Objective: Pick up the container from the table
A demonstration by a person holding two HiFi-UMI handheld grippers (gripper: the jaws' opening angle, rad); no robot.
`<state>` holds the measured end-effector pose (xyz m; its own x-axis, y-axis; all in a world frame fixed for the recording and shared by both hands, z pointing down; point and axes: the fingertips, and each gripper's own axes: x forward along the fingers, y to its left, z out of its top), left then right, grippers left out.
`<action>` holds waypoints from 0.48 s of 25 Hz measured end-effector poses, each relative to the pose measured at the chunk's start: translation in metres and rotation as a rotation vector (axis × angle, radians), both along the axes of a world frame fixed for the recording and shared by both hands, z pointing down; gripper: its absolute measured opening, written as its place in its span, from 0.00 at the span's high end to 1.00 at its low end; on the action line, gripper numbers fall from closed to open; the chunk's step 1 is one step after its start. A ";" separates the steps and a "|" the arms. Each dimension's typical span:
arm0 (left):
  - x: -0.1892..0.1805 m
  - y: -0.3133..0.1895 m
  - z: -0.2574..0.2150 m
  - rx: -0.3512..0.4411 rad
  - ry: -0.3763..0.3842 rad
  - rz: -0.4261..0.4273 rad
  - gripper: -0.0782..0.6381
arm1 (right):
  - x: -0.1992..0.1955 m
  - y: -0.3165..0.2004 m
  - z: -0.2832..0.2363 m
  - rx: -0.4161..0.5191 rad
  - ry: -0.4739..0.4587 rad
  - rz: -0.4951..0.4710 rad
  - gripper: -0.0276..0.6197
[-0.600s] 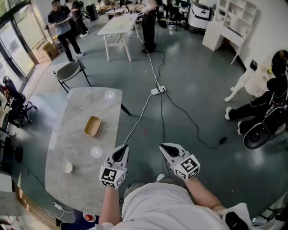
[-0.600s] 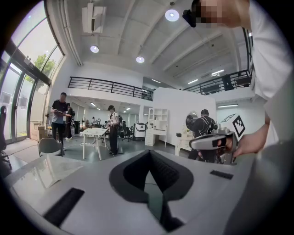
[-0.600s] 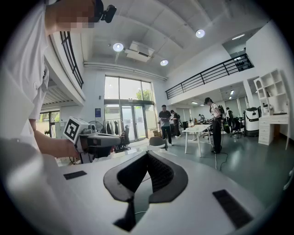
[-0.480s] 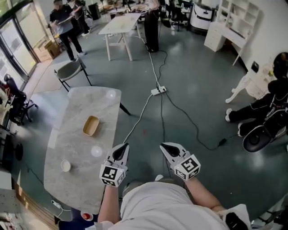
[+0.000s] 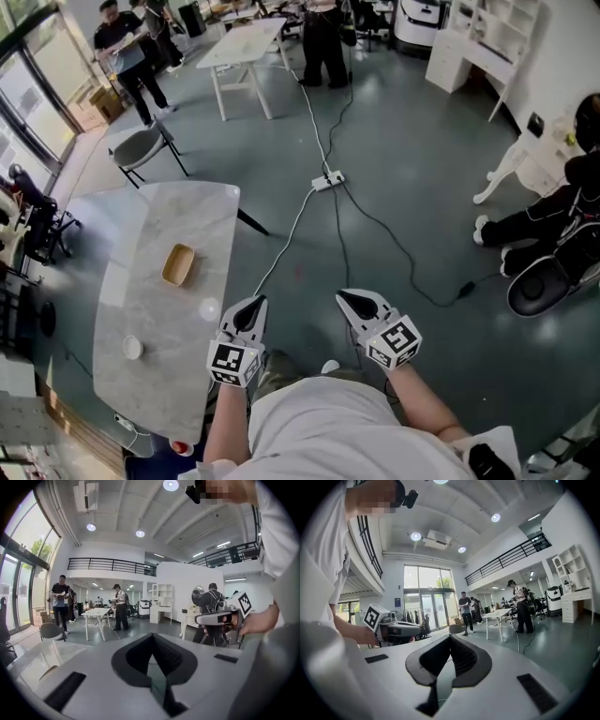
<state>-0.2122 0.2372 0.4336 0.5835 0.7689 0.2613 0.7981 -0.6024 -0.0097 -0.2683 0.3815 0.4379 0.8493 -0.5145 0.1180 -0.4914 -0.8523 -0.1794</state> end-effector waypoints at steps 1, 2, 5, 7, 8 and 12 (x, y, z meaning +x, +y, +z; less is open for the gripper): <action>0.003 0.002 0.002 0.004 -0.005 -0.001 0.89 | 0.004 0.004 0.001 0.005 -0.003 0.005 0.94; 0.007 0.003 0.004 0.007 -0.010 -0.002 0.89 | 0.009 0.007 0.003 0.009 -0.008 0.009 0.94; 0.023 0.009 0.015 0.015 -0.025 -0.003 0.89 | 0.028 0.014 0.014 0.014 -0.031 0.016 0.94; 0.040 0.011 0.024 0.013 -0.032 -0.007 0.89 | 0.046 0.016 0.022 0.014 -0.045 0.015 0.94; 0.050 0.011 0.028 0.011 -0.033 -0.009 0.89 | 0.056 0.016 0.024 0.011 -0.051 0.012 0.94; 0.101 0.006 0.031 0.014 -0.023 -0.018 0.89 | 0.108 0.008 0.031 -0.008 -0.071 -0.011 0.94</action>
<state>-0.1113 0.2430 0.4647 0.5910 0.7543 0.2858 0.7871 -0.6168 0.0000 -0.1605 0.3898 0.4689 0.8331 -0.5223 0.1819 -0.4868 -0.8486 -0.2071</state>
